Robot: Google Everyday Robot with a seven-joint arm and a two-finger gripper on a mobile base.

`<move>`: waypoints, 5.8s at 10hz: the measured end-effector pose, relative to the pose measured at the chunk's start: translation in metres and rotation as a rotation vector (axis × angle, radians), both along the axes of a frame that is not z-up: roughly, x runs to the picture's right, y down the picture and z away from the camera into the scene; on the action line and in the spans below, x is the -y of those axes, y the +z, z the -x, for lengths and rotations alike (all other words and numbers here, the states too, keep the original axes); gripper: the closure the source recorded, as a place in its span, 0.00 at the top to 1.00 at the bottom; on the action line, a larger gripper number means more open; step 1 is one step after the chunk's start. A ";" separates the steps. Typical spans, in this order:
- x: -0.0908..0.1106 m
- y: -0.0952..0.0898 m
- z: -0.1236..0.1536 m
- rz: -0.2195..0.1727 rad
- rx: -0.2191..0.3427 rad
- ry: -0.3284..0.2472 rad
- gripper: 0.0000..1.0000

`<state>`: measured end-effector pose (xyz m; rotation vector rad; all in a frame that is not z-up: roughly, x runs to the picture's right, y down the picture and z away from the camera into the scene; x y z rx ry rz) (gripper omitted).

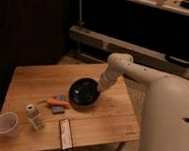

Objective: Drag the ceramic bowl in a circle

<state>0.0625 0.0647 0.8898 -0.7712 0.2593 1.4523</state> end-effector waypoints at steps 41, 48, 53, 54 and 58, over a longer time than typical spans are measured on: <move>-0.001 -0.014 0.010 -0.065 -0.026 -0.086 0.00; -0.033 -0.012 -0.094 -0.002 -0.209 0.020 0.00; -0.050 -0.075 -0.101 -0.037 -0.242 -0.028 0.00; -0.054 -0.084 -0.098 -0.035 -0.244 -0.042 0.00; -0.097 -0.090 -0.090 0.028 -0.230 -0.096 0.00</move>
